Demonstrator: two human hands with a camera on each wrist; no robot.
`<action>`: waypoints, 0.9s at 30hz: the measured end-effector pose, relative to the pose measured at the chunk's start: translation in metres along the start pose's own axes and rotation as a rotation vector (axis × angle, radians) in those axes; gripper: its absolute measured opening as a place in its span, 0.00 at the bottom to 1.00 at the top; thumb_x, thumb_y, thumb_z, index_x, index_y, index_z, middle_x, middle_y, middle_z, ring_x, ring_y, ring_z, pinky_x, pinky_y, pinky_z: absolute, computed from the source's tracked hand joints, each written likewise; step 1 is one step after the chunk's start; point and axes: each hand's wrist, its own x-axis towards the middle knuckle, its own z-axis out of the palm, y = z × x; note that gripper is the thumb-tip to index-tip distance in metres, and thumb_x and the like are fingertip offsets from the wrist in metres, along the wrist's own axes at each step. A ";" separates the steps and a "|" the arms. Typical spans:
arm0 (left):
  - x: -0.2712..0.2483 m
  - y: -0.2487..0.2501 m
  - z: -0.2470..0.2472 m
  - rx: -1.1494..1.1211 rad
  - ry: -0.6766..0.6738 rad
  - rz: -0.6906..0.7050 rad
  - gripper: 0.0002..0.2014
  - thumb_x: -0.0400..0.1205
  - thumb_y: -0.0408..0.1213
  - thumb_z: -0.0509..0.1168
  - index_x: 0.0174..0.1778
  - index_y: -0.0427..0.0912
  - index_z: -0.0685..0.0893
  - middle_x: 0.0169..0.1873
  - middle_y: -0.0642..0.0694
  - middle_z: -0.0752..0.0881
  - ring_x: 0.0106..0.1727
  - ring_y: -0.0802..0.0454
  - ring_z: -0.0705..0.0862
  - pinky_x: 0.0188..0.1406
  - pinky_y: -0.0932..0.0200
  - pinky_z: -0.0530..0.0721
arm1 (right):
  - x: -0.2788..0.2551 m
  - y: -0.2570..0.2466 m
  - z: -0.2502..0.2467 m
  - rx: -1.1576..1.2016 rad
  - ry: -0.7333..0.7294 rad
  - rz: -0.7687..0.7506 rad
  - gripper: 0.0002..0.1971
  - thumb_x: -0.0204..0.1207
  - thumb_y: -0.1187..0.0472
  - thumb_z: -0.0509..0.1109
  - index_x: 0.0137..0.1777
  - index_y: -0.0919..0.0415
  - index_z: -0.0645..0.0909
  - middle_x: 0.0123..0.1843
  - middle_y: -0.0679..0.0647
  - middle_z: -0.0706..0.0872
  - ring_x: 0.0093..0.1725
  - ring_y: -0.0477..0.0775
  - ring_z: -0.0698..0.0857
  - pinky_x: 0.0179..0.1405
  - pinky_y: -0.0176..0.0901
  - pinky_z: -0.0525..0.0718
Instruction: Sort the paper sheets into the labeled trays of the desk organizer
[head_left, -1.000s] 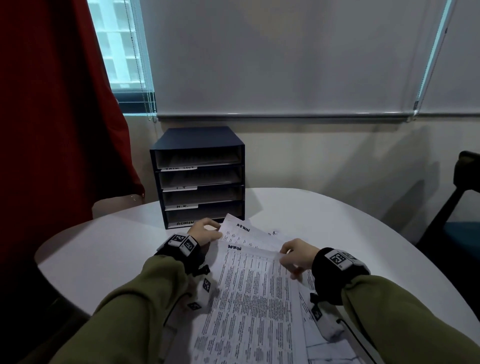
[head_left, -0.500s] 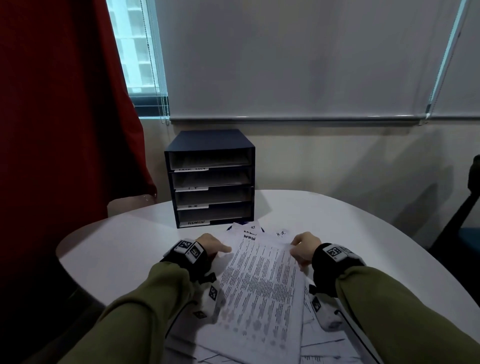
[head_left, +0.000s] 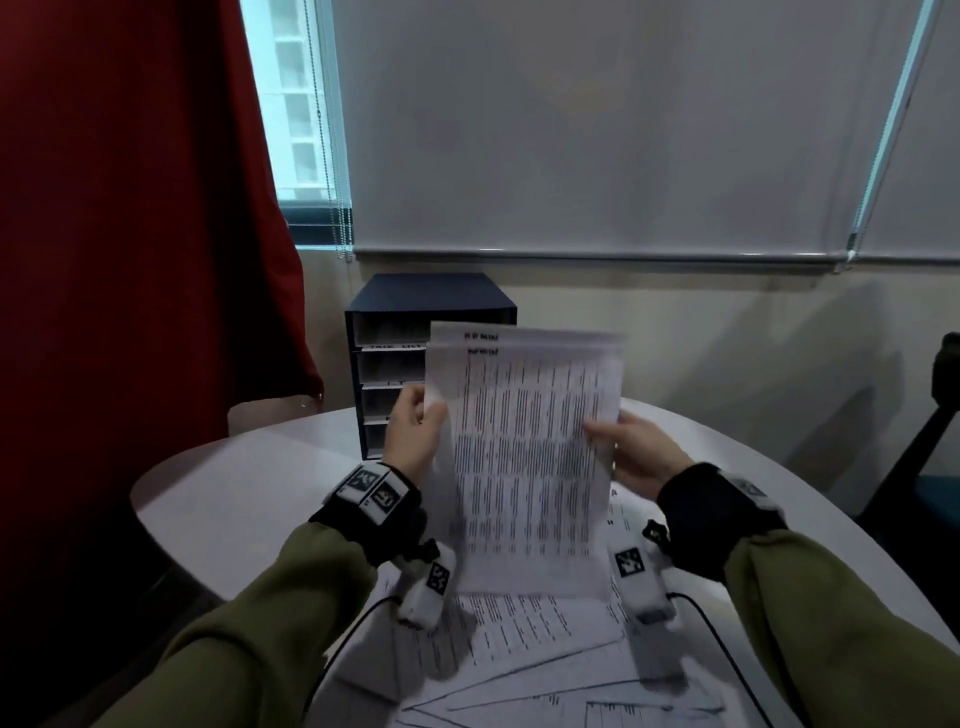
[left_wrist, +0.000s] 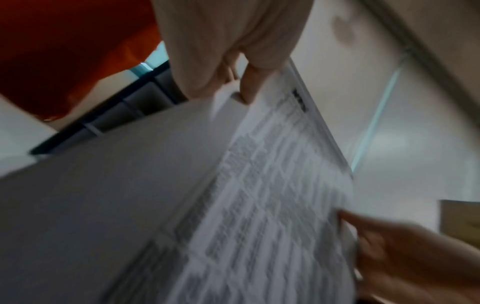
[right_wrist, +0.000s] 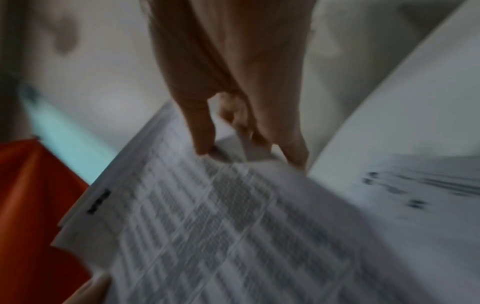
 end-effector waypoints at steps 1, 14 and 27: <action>-0.004 0.011 0.004 -0.003 0.055 0.076 0.02 0.84 0.34 0.57 0.50 0.42 0.75 0.32 0.50 0.78 0.30 0.52 0.75 0.30 0.57 0.74 | -0.002 -0.012 0.010 0.028 0.031 -0.105 0.09 0.81 0.71 0.63 0.55 0.62 0.83 0.44 0.54 0.91 0.42 0.54 0.90 0.38 0.45 0.90; -0.052 -0.023 0.014 0.305 -0.022 -0.171 0.17 0.85 0.29 0.49 0.70 0.38 0.59 0.51 0.41 0.82 0.44 0.43 0.82 0.46 0.52 0.80 | -0.009 0.065 0.046 -0.391 0.279 -0.125 0.11 0.80 0.71 0.59 0.61 0.61 0.69 0.56 0.63 0.82 0.54 0.64 0.83 0.56 0.56 0.83; 0.001 -0.054 -0.062 0.303 -0.085 -0.670 0.06 0.81 0.23 0.52 0.39 0.32 0.70 0.38 0.38 0.71 0.31 0.46 0.69 0.31 0.61 0.66 | 0.038 0.080 0.058 -0.607 0.106 0.344 0.18 0.78 0.76 0.55 0.29 0.59 0.64 0.19 0.49 0.74 0.29 0.50 0.66 0.27 0.38 0.66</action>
